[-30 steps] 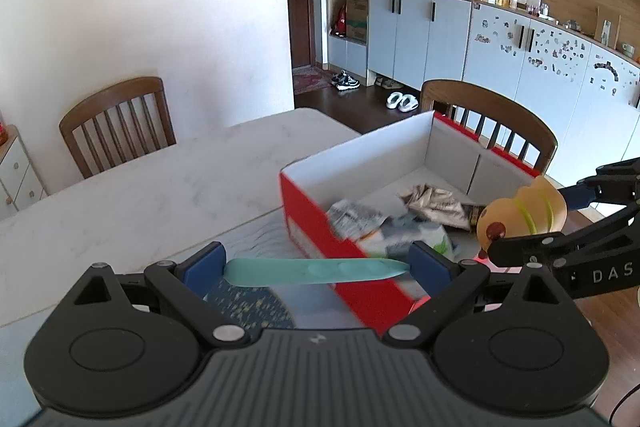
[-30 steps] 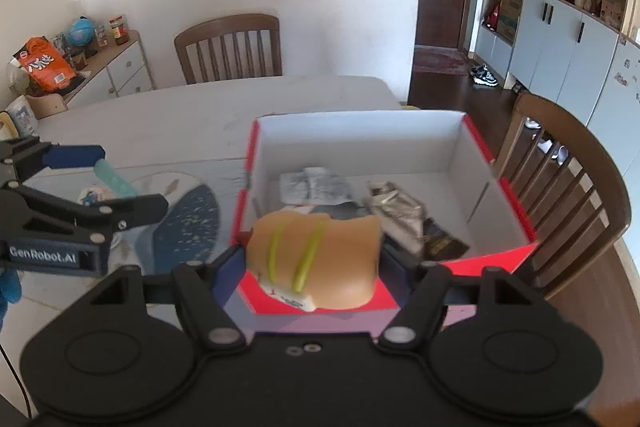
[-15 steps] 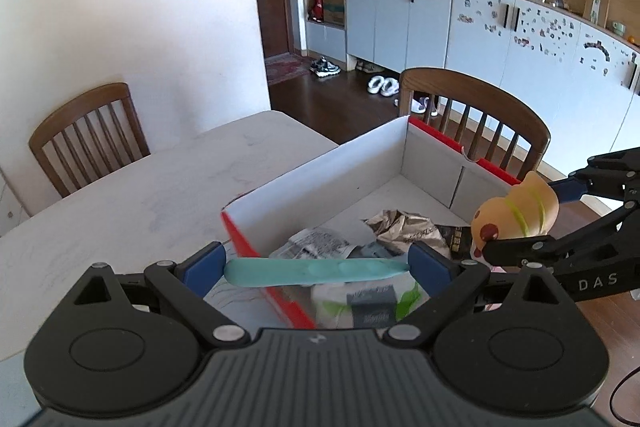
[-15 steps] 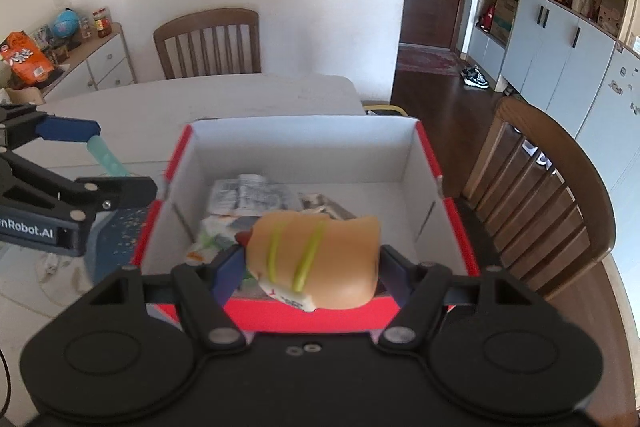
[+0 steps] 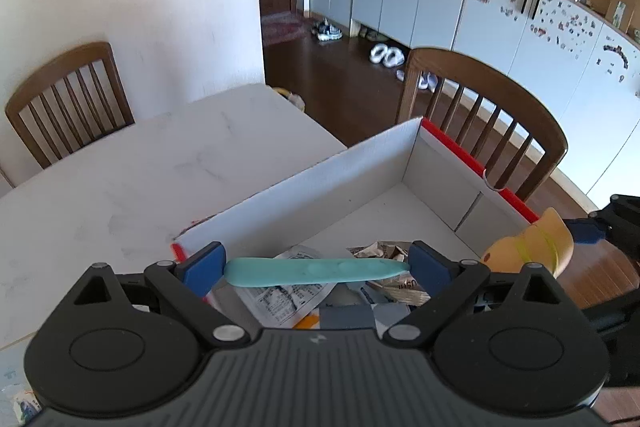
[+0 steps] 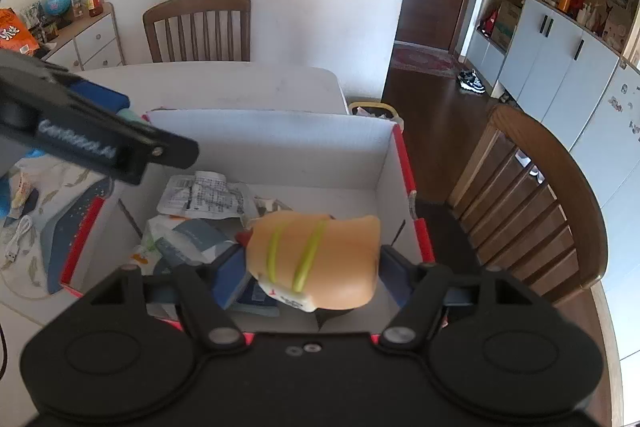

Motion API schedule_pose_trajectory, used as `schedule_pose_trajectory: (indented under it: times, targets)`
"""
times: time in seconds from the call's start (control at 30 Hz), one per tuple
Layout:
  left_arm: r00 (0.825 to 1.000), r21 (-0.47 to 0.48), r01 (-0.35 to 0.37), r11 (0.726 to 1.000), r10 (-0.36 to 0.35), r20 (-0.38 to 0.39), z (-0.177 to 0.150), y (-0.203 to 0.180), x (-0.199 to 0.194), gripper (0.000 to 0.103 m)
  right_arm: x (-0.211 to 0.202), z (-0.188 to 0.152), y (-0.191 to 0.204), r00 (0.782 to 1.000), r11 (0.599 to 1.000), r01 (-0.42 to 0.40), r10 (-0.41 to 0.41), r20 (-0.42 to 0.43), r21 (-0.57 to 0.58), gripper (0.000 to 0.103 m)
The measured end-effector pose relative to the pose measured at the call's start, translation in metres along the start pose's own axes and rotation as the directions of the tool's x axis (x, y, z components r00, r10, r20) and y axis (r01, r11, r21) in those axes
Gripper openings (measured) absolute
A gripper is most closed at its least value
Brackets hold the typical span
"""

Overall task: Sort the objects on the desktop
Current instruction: 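Carry the teal stick and bread roll over the red shoebox with both grippers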

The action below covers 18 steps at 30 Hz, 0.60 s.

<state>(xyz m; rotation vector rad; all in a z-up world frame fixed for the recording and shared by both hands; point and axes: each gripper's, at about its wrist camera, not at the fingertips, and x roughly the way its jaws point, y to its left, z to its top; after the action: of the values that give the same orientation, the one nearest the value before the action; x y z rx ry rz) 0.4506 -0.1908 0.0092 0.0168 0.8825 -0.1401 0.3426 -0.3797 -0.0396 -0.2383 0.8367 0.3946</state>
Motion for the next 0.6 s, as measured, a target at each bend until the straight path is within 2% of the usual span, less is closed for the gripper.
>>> schedule_pose_trajectory:
  times: [0.27,0.43,0.6]
  targets:
    - [0.996,0.051,-0.019,0.999,0.023,-0.083,0.02,-0.014,0.034,0.098,0.015,0.007,-0.008,1.0,1.0,-0.01,0.01,-0.02,-0.025,0.072]
    - [0.989,0.031,-0.023,0.999,0.027,-0.147,0.024,-0.014,0.057,0.098,0.037,0.008,-0.004,0.997,0.996,-0.002,-0.005,-0.082,-0.09,0.072]
    - [0.977,0.024,-0.035,0.999,0.039,-0.207,0.025,-0.012,0.077,0.098,0.057,0.012,0.001,0.99,0.99,-0.039,0.02,-0.141,-0.137,0.072]
